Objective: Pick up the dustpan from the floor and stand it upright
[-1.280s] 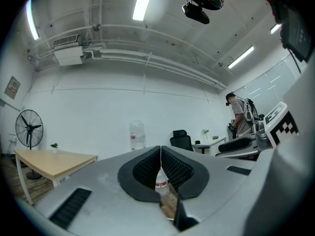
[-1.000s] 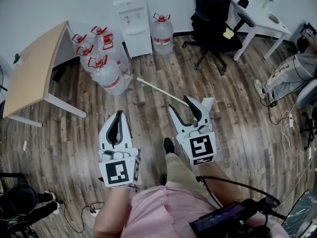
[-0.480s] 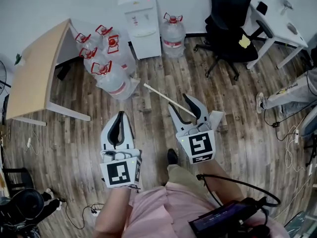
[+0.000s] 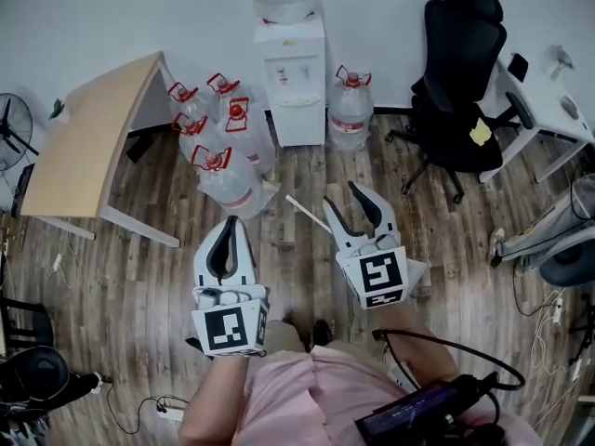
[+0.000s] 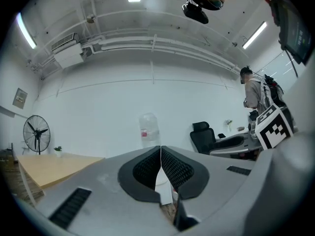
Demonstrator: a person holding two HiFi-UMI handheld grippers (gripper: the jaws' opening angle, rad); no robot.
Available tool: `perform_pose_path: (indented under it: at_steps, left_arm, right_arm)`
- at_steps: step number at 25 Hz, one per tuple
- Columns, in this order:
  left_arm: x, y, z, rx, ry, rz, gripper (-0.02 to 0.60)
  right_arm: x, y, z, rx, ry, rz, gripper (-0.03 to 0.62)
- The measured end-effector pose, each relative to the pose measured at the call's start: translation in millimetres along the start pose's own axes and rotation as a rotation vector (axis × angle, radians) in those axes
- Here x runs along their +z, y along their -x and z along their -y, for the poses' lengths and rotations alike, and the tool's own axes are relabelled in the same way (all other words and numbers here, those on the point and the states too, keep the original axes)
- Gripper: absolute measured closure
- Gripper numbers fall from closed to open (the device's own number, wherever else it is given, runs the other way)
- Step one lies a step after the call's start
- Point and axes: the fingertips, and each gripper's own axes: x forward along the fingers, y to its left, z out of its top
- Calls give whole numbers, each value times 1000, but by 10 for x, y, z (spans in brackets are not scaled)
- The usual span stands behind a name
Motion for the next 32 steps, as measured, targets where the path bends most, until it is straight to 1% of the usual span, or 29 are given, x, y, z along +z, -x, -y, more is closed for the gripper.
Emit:
perform_pose_path:
  at_steps: [5,8,12,17,22,25,29,32]
  left_arm:
    - [-152,-175,-138,30,11,-10,568]
    - [-257,-348,-229,33,23,-23,568]
    - [-392,-722,-325,13,25,-34,568]
    - [-721,-1262,-521,-25,28,-76,568]
    - [-1125,-1837,-738,-70,45,-112,568]
    - [-1390,-2136,-838,-84,59,-125,568]
    - [-1873,-2456,-888,-115,95,-191,568]
    - [-2227,-2661,-902,-135,110,-206,568]
  right_arm:
    - [-24,-287,67,22,13,4,405]
    - [-55,-503,83,39,22,-6,405]
    - [-105,-861,165,63,25,-9,397]
    - [-310,-1431,275,74,10,-39,395]
    - [-694,-2060,308,104,3,-75,388]
    - [-978,-2372,300,128,5,-123,388]
    - [-1449,-2743,232,156,13,-204,393]
    - [-1829,-2984,132,185,17,-235,391]
